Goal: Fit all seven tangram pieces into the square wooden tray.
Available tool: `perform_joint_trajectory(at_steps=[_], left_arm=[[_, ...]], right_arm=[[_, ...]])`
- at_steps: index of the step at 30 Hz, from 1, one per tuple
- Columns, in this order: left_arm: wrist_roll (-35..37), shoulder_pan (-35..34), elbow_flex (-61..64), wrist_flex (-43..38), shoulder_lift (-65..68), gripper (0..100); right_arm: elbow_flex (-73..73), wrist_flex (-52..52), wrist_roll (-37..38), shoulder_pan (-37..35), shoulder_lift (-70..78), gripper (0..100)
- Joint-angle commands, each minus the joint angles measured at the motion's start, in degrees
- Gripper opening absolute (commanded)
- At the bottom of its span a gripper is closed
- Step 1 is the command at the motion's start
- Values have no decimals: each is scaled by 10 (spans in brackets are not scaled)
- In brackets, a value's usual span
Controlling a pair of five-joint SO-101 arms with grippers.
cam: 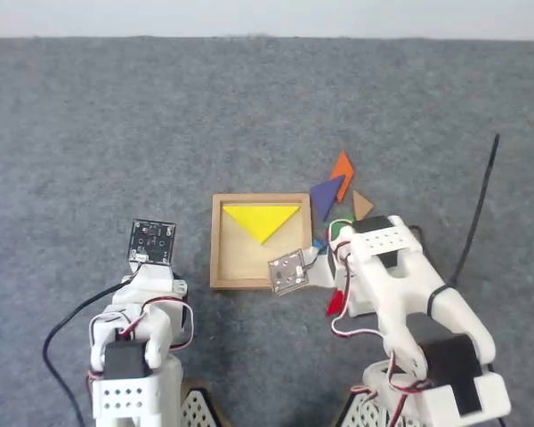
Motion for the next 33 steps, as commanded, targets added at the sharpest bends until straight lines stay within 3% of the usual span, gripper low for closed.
perform_joint_trajectory(at_steps=[1,13,21,30,33], left_arm=[[-1,2,-7,2,-11,21],[-1,2,-7,2,-11,21],[-1,2,-7,2,-11,21],[-1,2,-7,2,-11,21],[-1,2,-7,2,-11,21]], right_arm=[[-8,3,0,6,-1,322],[-8,2,-7,-6,-1,317],[-18,-12,-100,-5,-7,248],[-40,-11,-133,-6,-7,251],[-42,-8,-107,-5,-7,314]])
